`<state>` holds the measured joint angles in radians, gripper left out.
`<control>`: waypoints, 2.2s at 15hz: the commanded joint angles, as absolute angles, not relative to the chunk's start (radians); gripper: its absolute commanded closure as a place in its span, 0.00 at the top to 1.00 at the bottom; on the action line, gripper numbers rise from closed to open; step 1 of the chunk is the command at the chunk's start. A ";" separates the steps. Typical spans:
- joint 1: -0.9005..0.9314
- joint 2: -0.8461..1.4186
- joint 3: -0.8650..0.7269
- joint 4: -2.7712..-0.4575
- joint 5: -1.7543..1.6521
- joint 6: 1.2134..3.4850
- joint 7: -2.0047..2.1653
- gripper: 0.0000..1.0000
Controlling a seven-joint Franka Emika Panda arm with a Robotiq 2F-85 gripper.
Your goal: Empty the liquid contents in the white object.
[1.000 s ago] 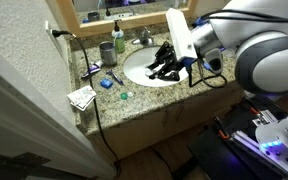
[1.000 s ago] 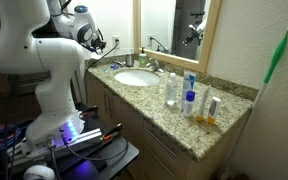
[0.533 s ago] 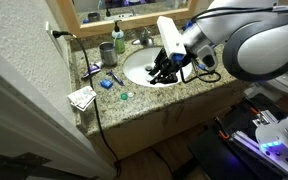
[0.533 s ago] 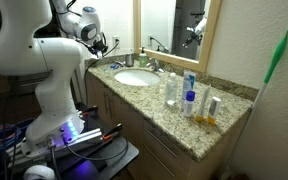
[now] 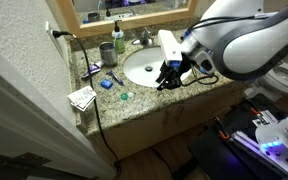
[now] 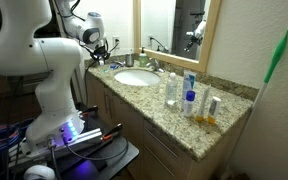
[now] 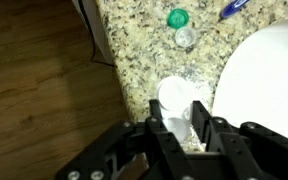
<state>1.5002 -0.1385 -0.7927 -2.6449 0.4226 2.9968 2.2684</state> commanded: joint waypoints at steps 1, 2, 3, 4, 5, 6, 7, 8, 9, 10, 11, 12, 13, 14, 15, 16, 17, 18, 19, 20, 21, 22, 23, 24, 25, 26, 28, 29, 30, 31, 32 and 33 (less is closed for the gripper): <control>1.580 -0.093 -0.858 -2.622 0.529 2.955 2.167 0.11; 1.597 -0.079 -0.868 -2.617 0.555 2.951 2.143 0.11; 1.618 -0.072 -0.880 -2.614 0.587 2.954 2.109 0.11; 1.638 -0.059 -0.889 -2.609 0.617 2.954 2.081 0.11; 1.655 -0.045 -0.898 -2.604 0.646 2.956 2.051 0.11; 1.670 -0.027 -0.904 -2.599 0.677 2.960 2.021 0.11; 1.681 -0.028 -0.897 -2.603 0.696 3.008 1.995 0.11; 1.648 -0.065 -0.883 -2.627 0.642 2.986 2.056 0.36; 1.658 -0.056 -0.884 -2.622 0.658 2.991 2.038 0.36; 1.664 -0.048 -0.884 -2.617 0.662 2.993 2.034 0.36; 1.666 -0.044 -0.884 -2.615 0.662 2.993 2.034 0.11; 1.663 -0.032 -0.893 -2.605 0.669 2.971 2.028 0.11; 1.662 -0.017 -0.897 -2.594 0.673 2.959 2.028 0.11; 1.661 -0.004 -0.901 -2.581 0.675 2.947 2.025 0.11; 1.661 0.012 -0.905 -2.567 0.673 2.936 2.028 0.11; 1.659 0.033 -0.911 -2.552 0.673 2.920 2.039 0.11; 1.656 0.059 -0.918 -2.536 0.677 2.890 2.050 0.11; 1.654 0.073 -0.924 -2.524 0.687 2.860 2.051 0.11; 1.650 0.088 -0.927 -2.513 0.698 2.832 2.051 0.11; 1.646 0.104 -0.929 -2.503 0.708 2.806 2.050 0.11; 1.639 0.116 -0.929 -2.495 0.723 2.789 2.039 0.11; 1.458 0.105 -0.754 -2.496 0.681 2.801 2.074 0.11; 1.622 0.078 -0.899 -2.526 0.684 2.834 2.061 0.36; 1.556 0.088 -0.836 -2.520 0.684 2.832 2.067 0.36; 1.514 0.093 -0.798 -2.517 0.683 2.830 2.068 0.36; 1.494 0.095 -0.782 -2.515 0.683 2.829 2.068 0.36; 1.286 0.077 -0.598 -2.508 0.673 2.774 2.074 0.11; 1.252 0.095 -0.574 -2.501 0.688 2.754 2.067 0.11; 1.346 0.121 -0.665 -2.486 0.771 2.730 1.993 0.11; 1.310 0.136 -0.634 -2.475 0.799 2.721 1.967 0.11; 1.305 0.157 -0.633 -2.463 0.834 2.714 1.931 0.11; 1.299 0.177 -0.628 -2.448 0.874 2.695 1.899 0.11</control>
<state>1.3334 0.1077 -0.6480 -2.5066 0.7732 2.7563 1.9969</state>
